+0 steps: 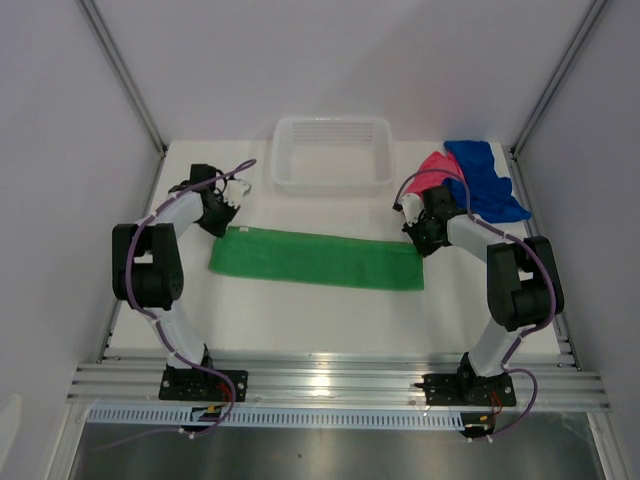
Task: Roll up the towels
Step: Fold the towel
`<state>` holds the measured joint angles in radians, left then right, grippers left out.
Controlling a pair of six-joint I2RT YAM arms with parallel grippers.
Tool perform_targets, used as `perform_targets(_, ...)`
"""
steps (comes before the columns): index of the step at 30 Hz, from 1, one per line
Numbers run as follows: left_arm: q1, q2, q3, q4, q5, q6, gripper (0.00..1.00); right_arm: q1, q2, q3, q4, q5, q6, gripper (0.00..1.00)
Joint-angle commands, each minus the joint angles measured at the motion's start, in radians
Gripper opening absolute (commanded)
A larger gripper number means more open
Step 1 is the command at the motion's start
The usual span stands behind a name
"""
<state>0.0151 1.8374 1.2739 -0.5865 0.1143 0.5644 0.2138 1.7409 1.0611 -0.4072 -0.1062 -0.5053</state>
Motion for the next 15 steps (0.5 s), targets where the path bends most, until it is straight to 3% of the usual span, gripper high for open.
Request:
perform_targets(1,-0.003,0.011,0.033,0.011,-0.036,-0.031,0.01,-0.008,-0.001,-0.003,0.033,0.01,0.025,0.0)
perform_targets(13,-0.004,0.02,0.045,0.011,-0.045,-0.041,0.01,-0.01,-0.004,0.01,0.042,0.025,0.045,0.0)
perform_targets(15,-0.004,0.023,0.042,0.011,-0.045,-0.041,0.03,-0.01,0.0,0.005,0.062,0.045,0.056,0.07)
